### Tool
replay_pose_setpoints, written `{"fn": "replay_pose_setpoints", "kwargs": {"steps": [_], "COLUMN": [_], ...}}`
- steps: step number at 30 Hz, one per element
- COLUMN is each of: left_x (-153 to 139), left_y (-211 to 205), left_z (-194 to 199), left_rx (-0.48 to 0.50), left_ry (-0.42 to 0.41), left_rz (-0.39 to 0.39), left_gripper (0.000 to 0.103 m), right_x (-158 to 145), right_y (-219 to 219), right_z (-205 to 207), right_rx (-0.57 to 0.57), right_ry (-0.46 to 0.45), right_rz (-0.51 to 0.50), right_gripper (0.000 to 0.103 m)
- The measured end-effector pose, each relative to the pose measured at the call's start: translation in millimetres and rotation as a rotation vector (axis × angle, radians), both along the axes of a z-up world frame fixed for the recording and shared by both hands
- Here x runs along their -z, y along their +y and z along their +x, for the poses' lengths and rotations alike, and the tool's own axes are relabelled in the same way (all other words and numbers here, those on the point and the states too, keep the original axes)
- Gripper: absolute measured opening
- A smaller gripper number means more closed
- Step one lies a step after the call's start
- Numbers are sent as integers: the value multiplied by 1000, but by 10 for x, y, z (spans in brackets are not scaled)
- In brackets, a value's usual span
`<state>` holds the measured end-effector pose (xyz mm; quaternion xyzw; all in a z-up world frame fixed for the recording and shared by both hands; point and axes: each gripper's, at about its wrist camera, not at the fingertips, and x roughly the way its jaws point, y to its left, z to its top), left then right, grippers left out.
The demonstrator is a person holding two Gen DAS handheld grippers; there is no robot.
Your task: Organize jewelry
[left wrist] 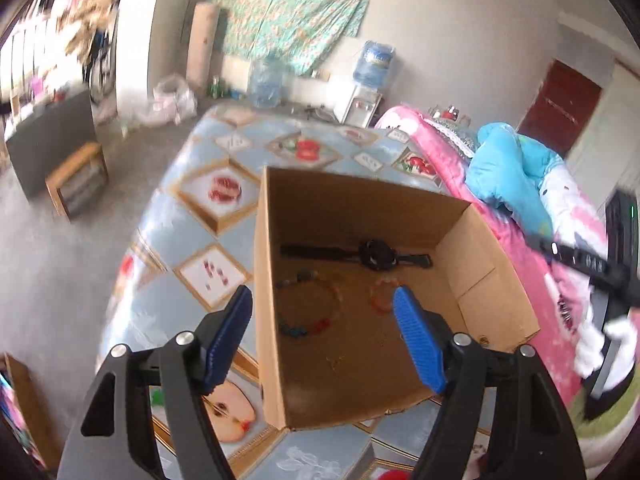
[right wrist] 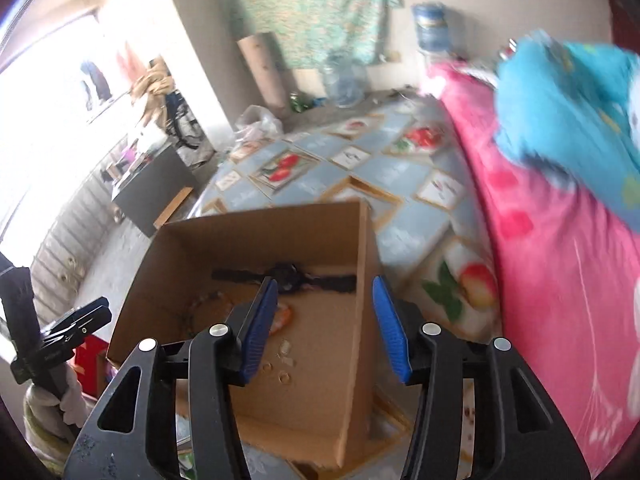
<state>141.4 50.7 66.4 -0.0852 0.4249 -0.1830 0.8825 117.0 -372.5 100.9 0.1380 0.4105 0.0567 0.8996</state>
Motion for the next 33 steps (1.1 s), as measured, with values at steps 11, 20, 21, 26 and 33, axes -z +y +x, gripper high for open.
{"fn": "replay_pose_setpoints", "kwargs": {"steps": [11, 20, 21, 26, 33], "left_x": [450, 336, 310, 279, 403], "left_y": [-112, -80, -73, 3, 13], "left_z": [33, -163, -208, -499, -775], "left_rx": [-19, -34, -32, -39, -39], "left_ry": [150, 116, 112, 114, 125], "left_rz": [-3, 27, 26, 7, -9], "left_gripper": [71, 71, 71, 71, 72], "right_x": [618, 606, 590, 611, 776], "right_y": [74, 143, 154, 170, 142], "right_z": [3, -177, -225, -401, -521], "right_rx": [-68, -51, -51, -51, -24], "right_ry": [241, 224, 223, 231, 224], "right_rz": [102, 99, 95, 95, 99], "right_gripper": [46, 46, 46, 46, 46]}}
